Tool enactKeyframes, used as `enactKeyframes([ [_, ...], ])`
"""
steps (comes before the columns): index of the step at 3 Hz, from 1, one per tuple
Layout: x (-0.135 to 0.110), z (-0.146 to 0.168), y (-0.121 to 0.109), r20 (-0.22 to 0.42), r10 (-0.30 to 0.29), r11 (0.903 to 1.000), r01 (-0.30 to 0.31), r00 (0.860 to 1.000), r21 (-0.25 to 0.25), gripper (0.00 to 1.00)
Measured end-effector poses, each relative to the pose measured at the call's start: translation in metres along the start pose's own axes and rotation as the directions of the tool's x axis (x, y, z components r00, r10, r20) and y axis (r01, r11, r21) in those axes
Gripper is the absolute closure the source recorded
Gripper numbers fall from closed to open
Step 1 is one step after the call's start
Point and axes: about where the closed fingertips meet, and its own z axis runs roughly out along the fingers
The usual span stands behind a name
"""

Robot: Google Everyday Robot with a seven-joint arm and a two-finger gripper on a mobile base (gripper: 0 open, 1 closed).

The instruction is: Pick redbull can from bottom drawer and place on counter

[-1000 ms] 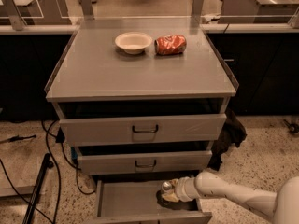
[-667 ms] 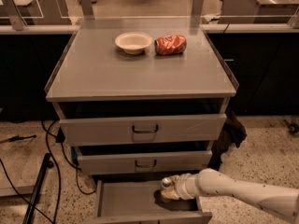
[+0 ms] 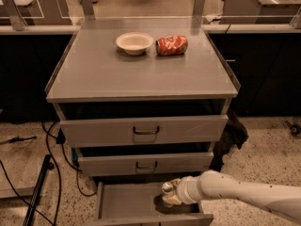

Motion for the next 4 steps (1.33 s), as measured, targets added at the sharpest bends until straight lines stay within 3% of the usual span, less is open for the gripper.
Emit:
enactKeyframes([
  [1,-0.014,-0.016,0.005,0.01,-0.016,0.9998,0.016,1.0,-0.012,1.0],
  [2,-0.054,-0.058,0.02,0.038,-0.035,0.9993,0.036,0.999,-0.011,1.0],
  [3,-0.119,-0.108,0.062,0.055,-0.046,0.9988,0.047,0.997,-0.015,1.0],
  [4,-0.161,-0.142,0.062,0.049,-0.112,0.9931,0.111,0.992,0.039,1.0],
])
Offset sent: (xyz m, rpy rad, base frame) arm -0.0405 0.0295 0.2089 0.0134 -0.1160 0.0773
